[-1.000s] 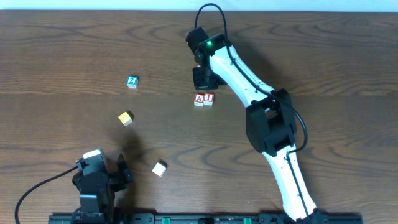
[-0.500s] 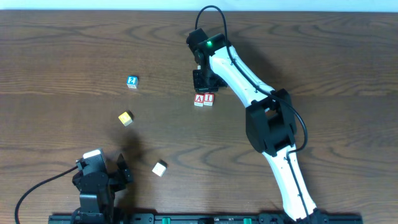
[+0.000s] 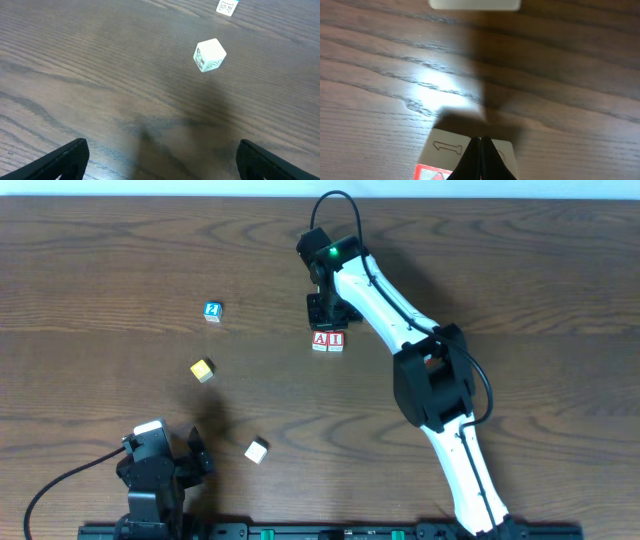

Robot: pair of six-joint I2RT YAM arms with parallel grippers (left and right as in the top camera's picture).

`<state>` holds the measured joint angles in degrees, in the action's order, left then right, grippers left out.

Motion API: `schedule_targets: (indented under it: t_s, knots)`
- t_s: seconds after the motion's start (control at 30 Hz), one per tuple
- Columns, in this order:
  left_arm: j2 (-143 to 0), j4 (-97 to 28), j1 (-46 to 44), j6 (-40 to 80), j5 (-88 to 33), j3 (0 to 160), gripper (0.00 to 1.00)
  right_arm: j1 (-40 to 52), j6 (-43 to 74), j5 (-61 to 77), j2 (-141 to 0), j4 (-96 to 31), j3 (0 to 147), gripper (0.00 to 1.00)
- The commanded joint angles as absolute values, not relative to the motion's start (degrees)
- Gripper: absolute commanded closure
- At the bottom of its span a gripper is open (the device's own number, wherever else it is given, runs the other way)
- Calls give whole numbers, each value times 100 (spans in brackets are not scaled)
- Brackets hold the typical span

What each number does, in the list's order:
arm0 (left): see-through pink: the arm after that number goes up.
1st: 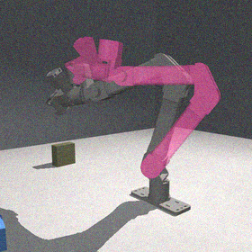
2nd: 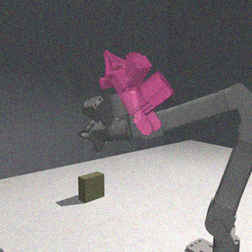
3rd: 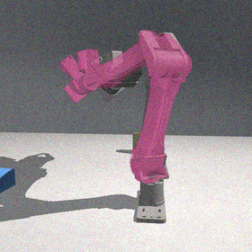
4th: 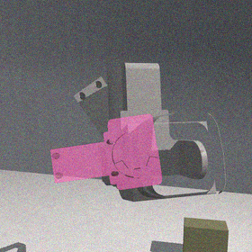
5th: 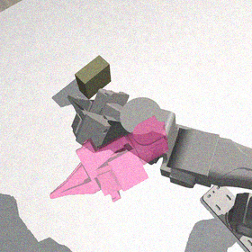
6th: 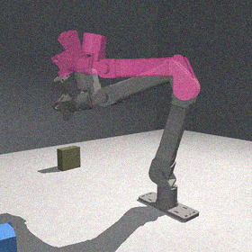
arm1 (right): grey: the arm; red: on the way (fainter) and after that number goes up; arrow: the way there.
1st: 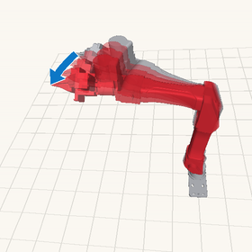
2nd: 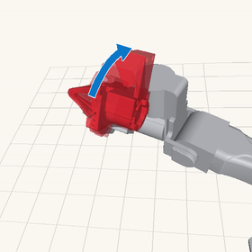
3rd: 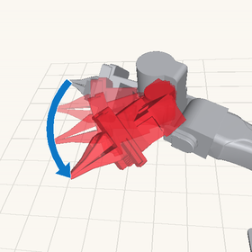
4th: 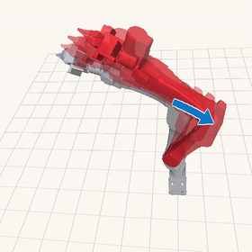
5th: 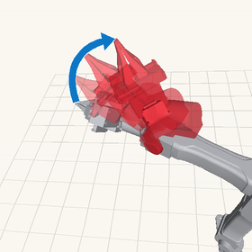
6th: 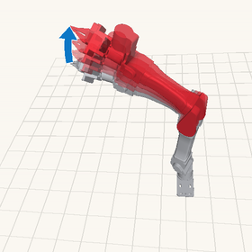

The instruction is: Spell out Ai2

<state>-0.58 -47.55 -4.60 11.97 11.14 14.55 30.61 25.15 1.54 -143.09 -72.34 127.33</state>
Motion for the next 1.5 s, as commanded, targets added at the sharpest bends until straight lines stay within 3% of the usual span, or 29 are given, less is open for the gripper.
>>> schedule_targets:
  t_s: [0.0, 0.37, 0.67, 1.0, 1.17, 1.47]
  knots:
    - [-25, -4950, -443, 1157, 1219, 1424, 5, 3092, 2460, 54, -14374, -7076, 12707, 98]
    - [-25, -4950, -443, 1157, 1219, 1424, 5, 3028, 2305, -119, -14363, -6569, 12881, 98]
    - [-25, -4950, -443, 1157, 1219, 1424, 5, 2906, 2117, -626, -13788, -7734, 14269, 98]
    - [-25, -4950, -443, 1157, 1219, 1424, 5, 2969, 2416, -1391, -12280, -8982, 14215, 98]
    - [-25, -4950, -443, 1157, 1219, 1422, 5, 3094, 2416, -1745, -11170, -8698, 13364, 98]
    - [-25, -4950, -443, 1157, 1219, 1424, 5, 3105, 2445, -1782, -9026, -7507, 10285, 98]
